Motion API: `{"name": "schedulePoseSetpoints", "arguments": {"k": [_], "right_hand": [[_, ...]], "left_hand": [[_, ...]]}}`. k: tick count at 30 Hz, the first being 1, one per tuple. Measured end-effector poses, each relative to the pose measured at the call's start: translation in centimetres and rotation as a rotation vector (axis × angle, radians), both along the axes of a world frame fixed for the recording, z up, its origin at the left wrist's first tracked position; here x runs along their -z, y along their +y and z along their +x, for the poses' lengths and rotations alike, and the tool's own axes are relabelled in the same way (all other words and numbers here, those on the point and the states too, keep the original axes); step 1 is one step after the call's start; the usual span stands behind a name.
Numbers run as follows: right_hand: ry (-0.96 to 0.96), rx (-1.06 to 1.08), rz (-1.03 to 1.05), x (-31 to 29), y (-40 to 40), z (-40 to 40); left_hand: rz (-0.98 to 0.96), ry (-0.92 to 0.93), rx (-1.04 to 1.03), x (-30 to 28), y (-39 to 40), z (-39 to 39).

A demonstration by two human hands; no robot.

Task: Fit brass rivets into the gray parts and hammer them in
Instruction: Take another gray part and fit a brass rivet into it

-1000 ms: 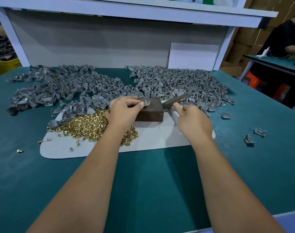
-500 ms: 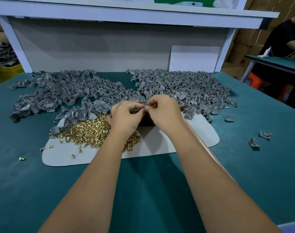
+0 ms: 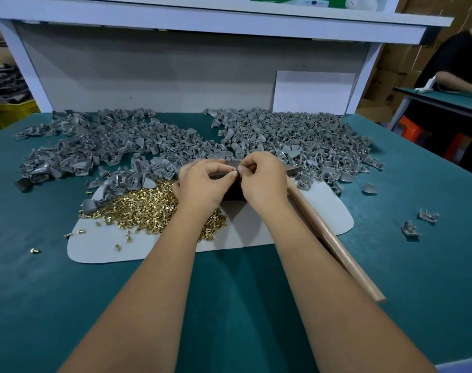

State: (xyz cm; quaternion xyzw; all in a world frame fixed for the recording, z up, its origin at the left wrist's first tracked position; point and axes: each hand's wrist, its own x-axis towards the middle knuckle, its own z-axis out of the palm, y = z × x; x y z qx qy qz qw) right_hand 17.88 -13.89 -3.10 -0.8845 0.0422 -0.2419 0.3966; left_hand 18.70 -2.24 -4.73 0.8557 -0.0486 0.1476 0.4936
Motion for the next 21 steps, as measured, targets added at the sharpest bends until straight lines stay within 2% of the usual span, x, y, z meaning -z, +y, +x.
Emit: {"name": "schedulePoseSetpoints", "arguments": {"k": [11, 14, 16, 18, 21], "right_hand": [[-0.082, 0.012, -0.071, 0.3, 0.0, -0.4], [-0.009, -0.05, -0.077, -0.3, -0.3, -0.8], [0.068, -0.085, 0.012, -1.2, -1.1, -1.3], [0.09, 0.036, 0.017, -1.9, -2.5, -1.9], [0.26, 0.305, -0.241, -1.9, -5.3, -3.1]], "left_hand": [[0.0, -0.014, 0.001, 0.0, 0.0, 0.0], [0.017, -0.019, -0.019, 0.0, -0.1, -0.1], [0.022, -0.028, -0.016, 0.1, -0.1, -0.2], [0.021, -0.022, -0.019, 0.1, -0.2, -0.2], [0.004, -0.006, -0.027, 0.2, -0.2, -0.3]]}}
